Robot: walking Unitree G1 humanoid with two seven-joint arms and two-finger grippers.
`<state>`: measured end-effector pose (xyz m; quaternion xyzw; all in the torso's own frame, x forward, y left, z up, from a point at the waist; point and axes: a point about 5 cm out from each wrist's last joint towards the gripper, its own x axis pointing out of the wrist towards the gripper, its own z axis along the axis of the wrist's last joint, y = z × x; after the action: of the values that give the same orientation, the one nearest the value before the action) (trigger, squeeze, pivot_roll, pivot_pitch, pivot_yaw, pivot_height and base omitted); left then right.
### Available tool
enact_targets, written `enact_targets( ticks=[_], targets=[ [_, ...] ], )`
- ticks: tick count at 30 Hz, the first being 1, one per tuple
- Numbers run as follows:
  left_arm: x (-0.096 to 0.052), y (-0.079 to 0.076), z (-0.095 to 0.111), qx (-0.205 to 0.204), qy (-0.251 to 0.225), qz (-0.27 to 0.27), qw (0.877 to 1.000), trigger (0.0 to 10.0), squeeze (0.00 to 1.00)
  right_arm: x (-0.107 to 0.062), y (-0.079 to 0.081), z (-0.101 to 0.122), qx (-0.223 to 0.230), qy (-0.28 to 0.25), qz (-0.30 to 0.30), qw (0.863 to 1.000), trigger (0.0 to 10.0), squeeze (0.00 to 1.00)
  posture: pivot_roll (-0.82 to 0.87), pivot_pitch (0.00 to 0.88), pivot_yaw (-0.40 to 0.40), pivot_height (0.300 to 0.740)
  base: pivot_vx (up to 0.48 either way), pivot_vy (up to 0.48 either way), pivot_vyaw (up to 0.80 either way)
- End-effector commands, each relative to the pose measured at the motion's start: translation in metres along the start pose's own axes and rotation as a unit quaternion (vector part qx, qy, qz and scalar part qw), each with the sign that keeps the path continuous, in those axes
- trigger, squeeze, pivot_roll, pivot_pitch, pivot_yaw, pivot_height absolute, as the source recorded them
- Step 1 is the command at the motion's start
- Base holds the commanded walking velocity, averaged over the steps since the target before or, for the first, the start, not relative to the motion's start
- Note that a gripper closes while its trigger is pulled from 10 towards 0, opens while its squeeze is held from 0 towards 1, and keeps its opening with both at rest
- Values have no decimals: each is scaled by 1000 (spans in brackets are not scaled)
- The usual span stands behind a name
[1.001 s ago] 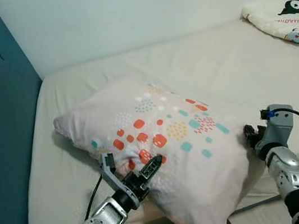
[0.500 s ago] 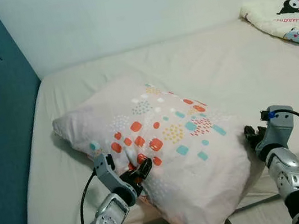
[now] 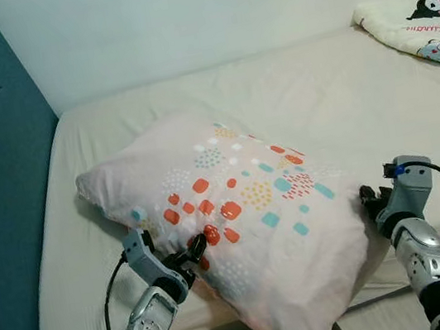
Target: Clean up the room
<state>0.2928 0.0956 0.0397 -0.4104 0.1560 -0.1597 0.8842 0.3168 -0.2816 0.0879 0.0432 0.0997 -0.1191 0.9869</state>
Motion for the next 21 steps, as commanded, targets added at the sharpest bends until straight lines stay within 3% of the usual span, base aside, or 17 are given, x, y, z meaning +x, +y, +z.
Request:
enact_targets(
  ticks=[1,6,18,19,20,21],
  targets=[
    [2,-15,-16,-40,13,-39,998,10000,0,-2,1,-4,0,2,4,1000,10000,0,-208,105,20,591,0,0,0],
    [8,-35,-31,-74,33,-78,994,10000,0,-2,1,-3,-2,2,6,1000,10000,0,-212,101,18,591,0,0,0],
    [21,-60,-45,-87,58,-97,990,10000,0,-2,1,-3,-4,2,8,1000,10000,0,-212,98,17,591,0,0,0],
    [22,-63,-47,-91,62,-98,989,9216,0,-2,1,-3,-4,2,7,1000,10000,0,-210,97,19,591,0,0,0],
    [23,-65,-48,-94,63,-101,988,0,0,-2,0,-3,-4,2,7,1000,10000,0,-209,96,18,591,0,0,0],
    [23,-65,-48,-94,63,-101,988,0,0,-2,0,-3,-4,2,7,1000,10000,0,-209,96,18,591,0,0,0]
  ],
)
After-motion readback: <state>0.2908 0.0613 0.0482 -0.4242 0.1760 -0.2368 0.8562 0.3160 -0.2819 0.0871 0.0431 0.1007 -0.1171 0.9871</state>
